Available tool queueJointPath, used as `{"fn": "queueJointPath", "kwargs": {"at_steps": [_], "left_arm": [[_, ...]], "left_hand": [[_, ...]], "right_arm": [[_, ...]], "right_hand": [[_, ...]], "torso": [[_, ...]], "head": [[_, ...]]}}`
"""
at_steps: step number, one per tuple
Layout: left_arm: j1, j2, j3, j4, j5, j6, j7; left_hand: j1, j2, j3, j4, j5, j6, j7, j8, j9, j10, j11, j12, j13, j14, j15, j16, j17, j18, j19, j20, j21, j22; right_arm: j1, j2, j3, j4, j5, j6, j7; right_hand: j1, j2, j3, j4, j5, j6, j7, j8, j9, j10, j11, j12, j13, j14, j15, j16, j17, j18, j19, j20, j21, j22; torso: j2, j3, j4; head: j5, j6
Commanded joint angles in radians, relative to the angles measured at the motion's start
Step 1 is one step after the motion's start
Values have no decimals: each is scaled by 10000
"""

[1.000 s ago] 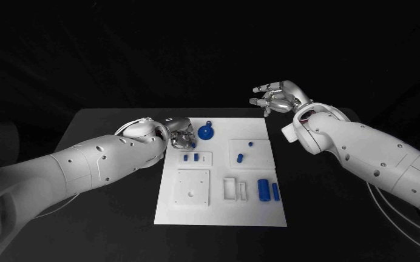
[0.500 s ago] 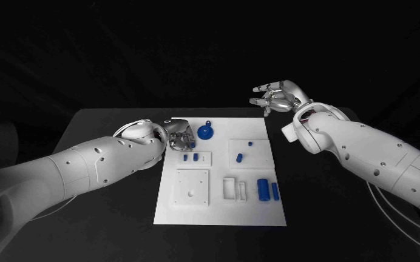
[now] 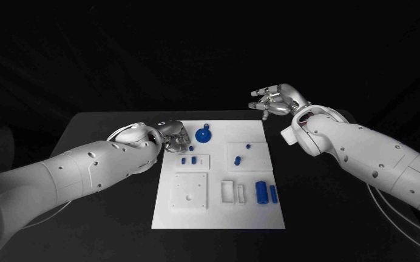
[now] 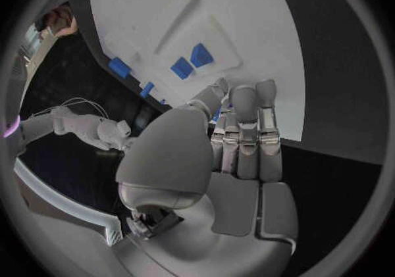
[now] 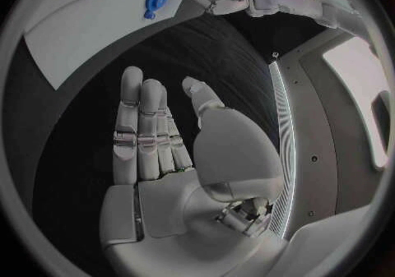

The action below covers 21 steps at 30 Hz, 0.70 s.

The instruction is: Assemble the parts on the task board

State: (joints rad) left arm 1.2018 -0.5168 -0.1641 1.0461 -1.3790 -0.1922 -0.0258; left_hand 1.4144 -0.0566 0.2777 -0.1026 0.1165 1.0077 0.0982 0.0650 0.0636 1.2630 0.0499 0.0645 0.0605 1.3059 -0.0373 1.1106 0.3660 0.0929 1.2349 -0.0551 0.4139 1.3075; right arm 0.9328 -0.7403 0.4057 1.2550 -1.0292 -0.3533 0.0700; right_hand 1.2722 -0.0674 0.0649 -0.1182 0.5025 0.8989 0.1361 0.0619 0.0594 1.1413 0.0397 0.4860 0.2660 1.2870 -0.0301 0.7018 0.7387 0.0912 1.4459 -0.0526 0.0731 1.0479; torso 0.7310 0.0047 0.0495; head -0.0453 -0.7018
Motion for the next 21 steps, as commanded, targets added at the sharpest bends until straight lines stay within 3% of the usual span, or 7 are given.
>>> {"fn": "queueJointPath", "kwargs": {"at_steps": [1,8,10,13,15,17,21], "left_arm": [[1,-144,32,32,554,-907,-47],[43,-659,363,127,3207,-1644,335],[142,-868,465,231,4502,-1741,574],[279,-1094,548,400,5786,-1810,859],[383,-1263,615,555,6752,-1743,1013],[496,-1424,670,724,7772,-1611,1159],[654,-1706,740,1090,9306,-1334,1543]], "left_hand": [[254,46,266,-150,126,595,141,170,78,30,34,-28,4,-51,11,-149,-59,120,42,-10,-32,209],[-116,-81,948,-428,291,1021,193,-9,20,-7,101,-38,0,-258,69,-837,-328,174,-380,51,22,174],[-172,-109,1061,-491,304,1037,232,-10,20,-255,193,-37,-4,-599,144,-1591,-630,152,-767,120,-283,77],[-268,-132,1067,-493,157,1033,264,-8,20,-557,306,-49,-10,-993,275,-2626,-1061,90,-1258,251,-756,-115],[-344,-148,1067,-466,95,1013,306,-11,19,-690,399,-54,-13,-1511,454,-3864,-1595,-19,-1842,430,-1381,-479],[-425,-160,1286,-448,97,826,376,-40,1,-977,591,-64,-24,-2514,950,-5694,-2369,-246,-2992,852,-2463,-1199],[-449,-126,1317,-434,-315,704,323,-10,14,-1056,618,-52,-19,-2108,1322,-8278,-3015,-327,-3577,1365,-3546,-2941]], "right_arm": [[-13,-57,5,27,-592,1132,-18],[-181,-279,5,462,-2470,2005,-472],[-269,-347,5,668,-3249,2066,-799],[-381,-393,5,843,-4203,2029,-1129],[-479,-409,4,951,-4867,1957,-1341],[-578,-410,3,1038,-5471,1890,-1536],[-779,-371,1,1179,-6651,1837,-1953]], "right_hand": [[174,94,457,-361,-115,582,74,-38,9,259,83,-1556,-1203,272,8,123,-20,274,284,-18,154,25],[-56,128,2686,-1601,-632,1612,-17,-16,36,792,297,-4033,-2047,805,-33,563,150,589,538,-57,931,796],[-352,-102,3495,-1636,-735,1720,-49,0,46,882,305,-4206,-2042,841,-38,616,186,646,462,-40,1140,1124],[-410,-251,3703,-1601,-1039,1829,-77,10,51,781,322,-4221,-2052,882,-21,646,200,669,446,-18,1215,1264],[-408,-342,3864,-1570,-1167,1923,-108,2,49,775,320,-4219,-2055,895,-21,653,202,700,442,-9,1248,1341],[-402,-379,3889,-1541,-1255,2239,-204,27,77,1102,207,-4174,-2046,907,-82,640,192,701,442,-37,1249,1364],[-381,-490,4067,-1517,-1487,2258,-203,5,59,1101,215,-4226,-2049,972,-85,591,151,674,476,-61,1240,1373]], "torso": [[1,-1,-15],[-36,11,19],[-43,-4,28],[-77,-26,38],[-103,-45,53],[-85,-39,48],[-128,-68,61]], "head": [[-184,161],[-242,255],[-267,310],[-294,315],[-341,324],[-329,347],[-360,333]]}}
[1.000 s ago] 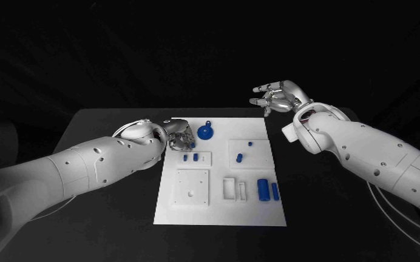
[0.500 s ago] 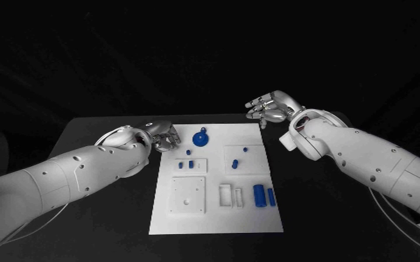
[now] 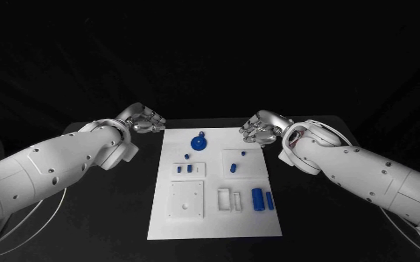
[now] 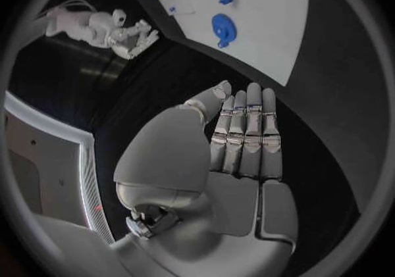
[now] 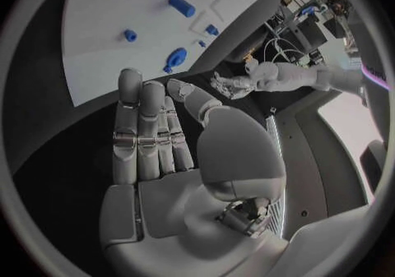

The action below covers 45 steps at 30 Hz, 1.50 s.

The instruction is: Assemble the parts on the task board

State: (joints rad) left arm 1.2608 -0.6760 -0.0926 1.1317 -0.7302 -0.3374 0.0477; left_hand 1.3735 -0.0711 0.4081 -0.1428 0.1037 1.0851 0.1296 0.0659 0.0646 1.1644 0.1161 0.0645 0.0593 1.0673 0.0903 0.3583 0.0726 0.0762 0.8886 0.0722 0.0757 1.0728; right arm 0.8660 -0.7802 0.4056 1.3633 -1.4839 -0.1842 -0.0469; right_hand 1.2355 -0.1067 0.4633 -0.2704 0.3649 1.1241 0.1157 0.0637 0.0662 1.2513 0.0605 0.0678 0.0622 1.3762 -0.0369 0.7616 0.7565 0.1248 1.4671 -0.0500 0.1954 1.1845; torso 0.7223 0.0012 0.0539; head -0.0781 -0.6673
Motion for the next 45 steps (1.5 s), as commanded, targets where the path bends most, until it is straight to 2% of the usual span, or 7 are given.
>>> {"fn": "queueJointPath", "kwargs": {"at_steps": [1,5,9,17,25,36,45], "left_arm": [[85,-165,37,311,3060,181,899],[149,-328,80,608,3835,536,1275],[174,-396,96,835,4213,808,1518],[186,-492,106,1305,4897,903,1684],[188,-559,110,1593,5189,962,1813],[189,-578,112,1673,5230,1051,1792],[190,-567,112,1676,5227,1150,1759]], "left_hand": [[-43,40,-46,-21,-391,-69,-20,-20,4,-83,-53,-52,-6,430,52,-1061,-71,-161,-64,108,-157,-888],[24,161,-594,-27,-525,-121,46,-20,2,-137,-25,-52,-6,1237,43,-2513,21,-188,374,82,-121,-2731],[62,274,-807,-103,-500,-290,131,-19,1,-151,17,-55,-9,1571,3,-2881,99,-145,742,16,-96,-3403],[-137,336,-1133,-62,-507,-337,118,-21,-1,-219,33,-53,-7,1609,3,-2910,134,-52,1182,-21,17,-3903],[-180,423,-1419,-72,-483,-311,106,-15,2,-214,38,-53,-7,1524,37,-2909,151,-26,1307,41,-59,-4609],[-205,462,-1504,-138,-477,-346,114,-16,2,-242,46,-50,-6,1478,52,-2910,157,-44,1386,51,-20,-5196],[-238,470,-1569,-151,-483,-369,121,-16,2,-267,58,-51,-5,1451,64,-2911,159,-53,1425,57,6,-5513]], "right_arm": [[-163,46,1,122,-2380,132,-886],[-361,157,-8,167,-3440,149,-1403],[-454,278,-30,98,-3966,87,-1752],[-534,519,-93,-141,-4130,-4,-1883],[-552,789,-257,-461,-3979,-31,-1793],[-584,1057,-534,-764,-3875,172,-1683],[-605,1178,-661,-937,-3911,12,-1708]], "right_hand": [[-10,-132,151,2,-203,-44,16,-19,-19,-72,31,-55,-14,90,-5,-14,-34,339,271,-85,16,7],[53,-503,902,98,-790,-47,32,-9,-16,-131,63,-50,-15,149,2,-47,-71,360,314,-75,36,43],[129,-788,1435,298,-1151,-20,14,-10,-15,-112,52,-50,-16,178,-14,-51,-82,356,306,-89,88,143],[137,-926,1286,630,-1168,45,-20,-11,-13,-67,21,-51,-15,285,-26,-55,-107,307,370,-103,79,40],[172,-982,1187,746,-1268,7,-10,-9,-11,-165,47,-49,-15,294,-8,-68,-115,312,377,-87,81,-114],[208,-975,1182,706,-1257,38,-16,-10,-9,-129,39,-50,-15,285,-14,-46,-94,304,370,-92,129,-135],[243,-893,1267,678,-1441,59,-21,-8,-8,-90,27,-45,-14,291,-21,-14,-68,331,371,-100,186,-133]], "torso": [[-52,-39,18],[-121,-95,20],[-147,-144,38],[-179,-220,48],[-169,-173,51],[-173,-167,40],[-170,-172,44]], "head": [[-44,-17],[-60,-67],[-52,-108],[66,-206],[106,-225],[142,-235],[144,-248]]}}
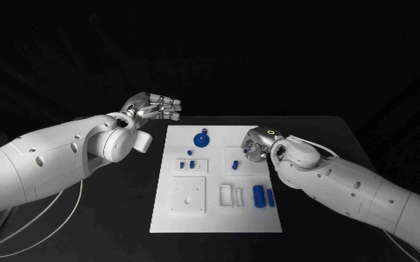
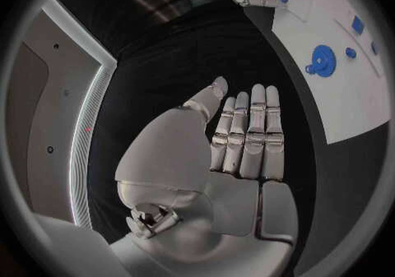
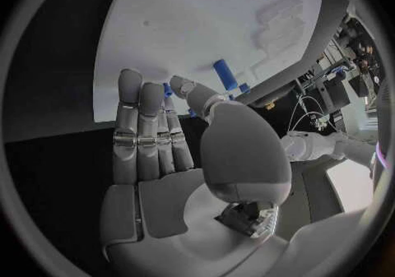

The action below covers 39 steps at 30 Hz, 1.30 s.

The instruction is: Assemble the parts on the task board

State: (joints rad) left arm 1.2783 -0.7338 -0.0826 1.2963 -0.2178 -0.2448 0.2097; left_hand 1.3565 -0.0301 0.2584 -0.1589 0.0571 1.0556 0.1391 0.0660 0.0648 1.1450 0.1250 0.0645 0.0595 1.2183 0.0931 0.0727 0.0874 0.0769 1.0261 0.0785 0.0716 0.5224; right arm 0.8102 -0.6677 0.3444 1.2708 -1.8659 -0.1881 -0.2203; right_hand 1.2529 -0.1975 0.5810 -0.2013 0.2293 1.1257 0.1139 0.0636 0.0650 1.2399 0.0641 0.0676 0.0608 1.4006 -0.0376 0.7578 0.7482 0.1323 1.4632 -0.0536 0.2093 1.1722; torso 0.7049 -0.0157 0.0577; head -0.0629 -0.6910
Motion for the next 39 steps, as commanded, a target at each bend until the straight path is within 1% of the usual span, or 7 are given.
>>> {"fn": "queueJointPath", "kwargs": {"at_steps": [1,9,15,20,26,27,39], "left_arm": [[14,11,12,30,103,232,134],[14,9,12,14,102,258,107],[14,34,12,-20,101,276,73],[14,63,12,-28,100,311,40],[14,147,12,-26,21,397,-8],[14,158,12,-33,13,403,-14],[20,184,11,-367,-183,401,-18]], "left_hand": [[-68,61,-72,9,-17,-74,25,-17,0,-73,-31,-51,-7,-59,36,-54,12,-60,50,-6,46,-9],[-89,68,-130,39,-19,-101,25,-18,0,-81,-29,-49,-6,-77,44,-54,18,-66,82,2,55,-254],[-89,68,-130,39,-19,-101,25,-18,0,-81,-29,-49,-6,-77,44,-54,18,-66,82,2,55,-254],[-76,84,-134,47,-8,-109,29,-18,0,-83,-29,-49,-6,-80,43,-53,21,-66,104,2,69,-370],[-59,97,-92,30,43,-101,33,-17,1,-83,-31,-51,-7,3,12,-35,45,-59,154,-36,156,-377],[-59,97,-92,30,43,-101,33,-17,1,-83,-31,-51,-7,3,12,-35,45,-59,154,-36,156,-377],[-79,99,-76,55,92,-151,46,-18,1,-131,-15,-50,-7,-29,25,-46,50,-65,104,-29,190,-353]], "right_arm": [[-48,63,-61,-24,-95,44,24],[-69,175,-124,-121,-96,14,36],[-76,317,-241,-312,-111,42,19],[-79,357,-315,-380,-215,189,-28],[-80,378,-400,-410,-455,292,-61],[-80,383,-416,-415,-488,275,-69],[-81,349,-529,-277,-866,-780,-268]], "right_hand": [[62,34,131,-11,-137,65,-9,-7,4,42,-16,-43,-1,61,-18,38,22,259,413,-68,69,-3],[-66,177,297,120,-399,251,-67,4,14,199,-82,-29,4,74,-42,67,51,236,400,-74,152,-20],[-128,461,125,320,-822,898,-260,19,82,744,-301,-12,18,147,-151,121,101,66,426,-166,210,-90],[-62,633,43,263,-912,1228,-335,8,111,1034,-405,-19,26,168,-226,131,151,-74,424,-265,316,-114],[-35,721,140,87,-845,1518,-393,16,156,1290,-490,-11,33,239,-289,145,191,-166,410,-336,462,-35],[0,782,143,12,-1099,1534,-388,6,152,1298,-492,-21,32,237,-293,134,208,-192,390,-352,495,-12],[167,858,567,-98,-1804,1618,-406,11,129,1394,-504,-31,28,337,-324,85,270,-194,399,-399,632,91]], "torso": [[3,-3,5],[-2,-6,6],[-4,-10,5],[1,-9,11],[-4,-13,-7],[-3,-11,-9],[-5,-5,7]], "head": [[-6,-19],[-4,-49],[-15,-59],[-106,-65],[-55,-102],[-53,-102],[-7,-81]]}}
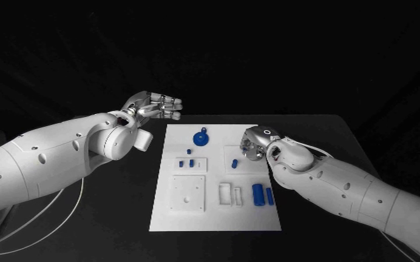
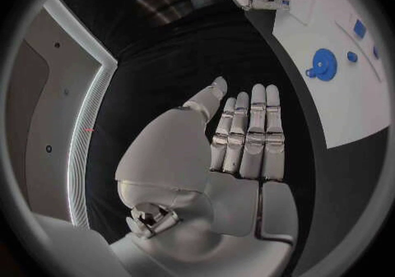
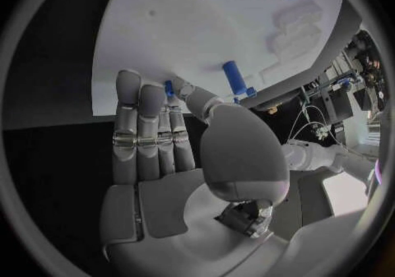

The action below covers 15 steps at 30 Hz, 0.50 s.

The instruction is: Assemble the parts on the task board

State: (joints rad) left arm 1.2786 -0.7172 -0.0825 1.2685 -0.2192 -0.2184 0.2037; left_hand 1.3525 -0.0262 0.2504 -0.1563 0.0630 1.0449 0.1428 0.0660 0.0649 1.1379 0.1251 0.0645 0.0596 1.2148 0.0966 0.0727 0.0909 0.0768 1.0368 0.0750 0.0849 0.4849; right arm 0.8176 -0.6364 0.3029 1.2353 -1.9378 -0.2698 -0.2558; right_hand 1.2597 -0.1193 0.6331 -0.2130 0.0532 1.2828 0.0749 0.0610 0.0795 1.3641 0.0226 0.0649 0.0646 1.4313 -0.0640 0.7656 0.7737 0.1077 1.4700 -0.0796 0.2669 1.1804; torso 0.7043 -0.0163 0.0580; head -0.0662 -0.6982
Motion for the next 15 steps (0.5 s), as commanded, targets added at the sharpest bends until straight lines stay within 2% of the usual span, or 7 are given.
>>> {"fn": "queueJointPath", "kwargs": {"at_steps": [1,5,8,11,15], "left_arm": [[18,24,10,-133,-199,131,45],[20,49,9,-289,-292,135,57],[21,57,8,-350,-339,140,71],[21,62,8,-402,-363,127,80],[21,58,7,-435,-372,97,98]], "left_hand": [[-49,58,-1,37,18,-45,11,-19,0,-60,-16,-50,-8,11,-11,-44,17,-65,-1,8,60,22],[-50,58,-1,37,16,-45,11,-19,0,-60,-16,-50,-8,12,-11,-43,17,-65,-1,8,60,22],[-30,53,4,35,26,-40,8,-17,1,-55,-19,-50,-8,9,-13,-47,20,-63,-10,6,68,25],[-37,52,1,44,25,-46,10,-19,1,-59,-17,-50,-8,8,-11,-47,20,-64,-14,8,71,26],[-48,34,-9,64,23,-165,44,-38,-10,-68,-10,-51,-8,6,-8,-46,23,-65,-20,13,76,23]], "right_arm": [[-155,25,-115,106,-153,-37,88],[-155,-63,-113,286,-127,-320,102],[-153,-163,-90,468,-51,-594,96],[-138,-273,-20,672,82,-780,93],[-78,-375,74,851,420,-850,73]], "right_hand": [[135,72,41,32,-50,49,-16,37,-23,157,-89,-7,-12,41,-66,2,24,45,335,-149,64,11],[236,60,14,77,-49,68,-20,37,-39,175,-90,-8,-12,73,-74,-15,60,31,340,-167,102,22],[333,56,-54,206,-50,70,-17,35,-50,174,-90,-10,-13,94,-73,-61,107,23,322,-167,128,24],[398,57,-114,299,-53,64,-26,37,-48,169,-96,-13,-14,115,-73,-88,136,21,338,-164,134,5],[420,40,-152,340,-49,81,-23,38,-44,180,-98,-15,-15,128,-78,-93,156,20,342,-170,147,-5]], "torso": [[2,1,2],[3,9,3],[-4,-4,1],[-3,-7,-3],[-2,-4,-12]], "head": [[33,-7],[56,10],[64,6],[-10,54],[-30,122]]}}
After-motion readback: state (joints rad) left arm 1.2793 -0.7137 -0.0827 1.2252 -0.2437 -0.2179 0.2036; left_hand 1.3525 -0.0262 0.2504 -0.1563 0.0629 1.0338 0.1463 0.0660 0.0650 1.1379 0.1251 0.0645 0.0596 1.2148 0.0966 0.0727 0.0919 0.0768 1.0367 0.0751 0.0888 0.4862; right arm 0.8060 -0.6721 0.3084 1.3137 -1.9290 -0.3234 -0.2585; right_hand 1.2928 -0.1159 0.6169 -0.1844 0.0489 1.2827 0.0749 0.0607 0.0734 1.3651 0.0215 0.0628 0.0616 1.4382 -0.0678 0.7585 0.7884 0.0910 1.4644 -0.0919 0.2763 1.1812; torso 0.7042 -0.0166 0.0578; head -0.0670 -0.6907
